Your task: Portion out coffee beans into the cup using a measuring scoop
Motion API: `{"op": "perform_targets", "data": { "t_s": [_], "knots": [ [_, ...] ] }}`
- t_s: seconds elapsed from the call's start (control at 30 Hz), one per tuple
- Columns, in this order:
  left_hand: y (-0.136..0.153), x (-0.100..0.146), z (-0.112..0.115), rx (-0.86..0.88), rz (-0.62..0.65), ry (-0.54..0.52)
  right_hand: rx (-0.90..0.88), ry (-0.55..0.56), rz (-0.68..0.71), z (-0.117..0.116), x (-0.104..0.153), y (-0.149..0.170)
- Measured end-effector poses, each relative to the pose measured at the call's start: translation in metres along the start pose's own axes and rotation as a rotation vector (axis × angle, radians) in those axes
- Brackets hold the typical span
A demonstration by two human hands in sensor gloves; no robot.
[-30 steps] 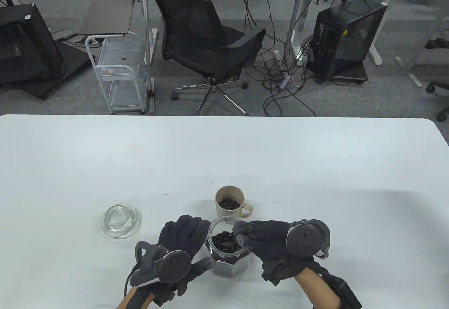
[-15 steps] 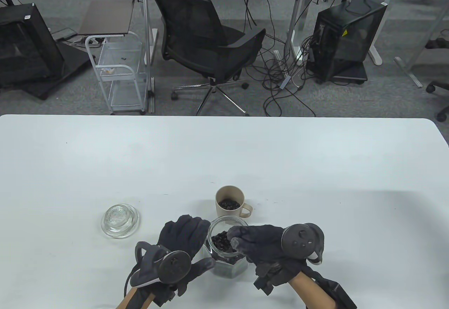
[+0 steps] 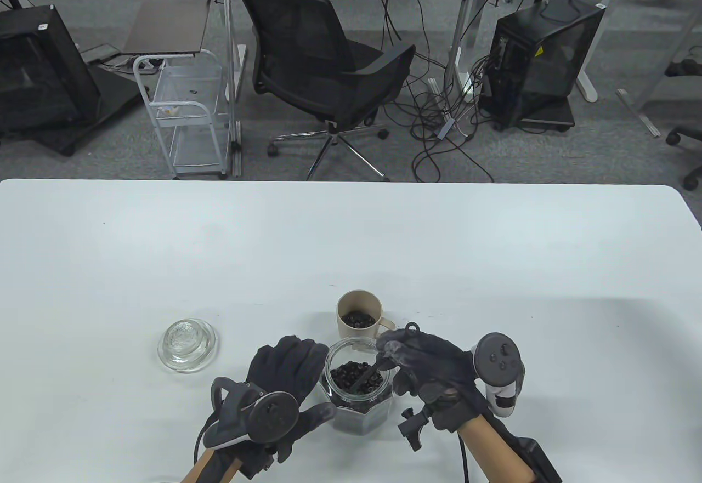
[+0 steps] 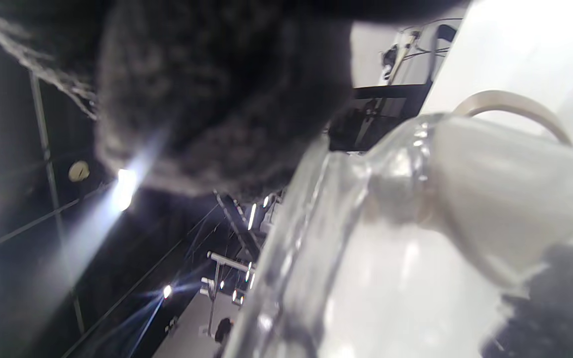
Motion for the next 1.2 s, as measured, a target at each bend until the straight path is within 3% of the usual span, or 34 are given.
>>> {"op": "perform_targets", "data": {
  "t_s": [0.47,0.9,1.2],
  "knots": [
    [0.0,0.0,0.0,-0.002,0.002,0.0,-0.36,0.106,-0.347,0.016,-0.003,0.055],
    [0.0,0.0,0.0,-0.001,0.001,0.001,-0.454,0.188,-0.368,0.032,-0.004,0.062],
    [0.0,0.0,0.0,0.001,0.0,0.002,-0.561,0.326,-0.333,0.05,-0.011,0.063]
  ]
}}
Point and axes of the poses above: the tracker on the back of each hand, its own y axis roughly to the little-finger side, its own x axis roughly from the fingertips to the wrist, z = x × y, the point moved 2 cm from there along -x, roughly from the wrist to the fingertips, and after that the axes turned 1 degree about -z, right-handed, at the moved point
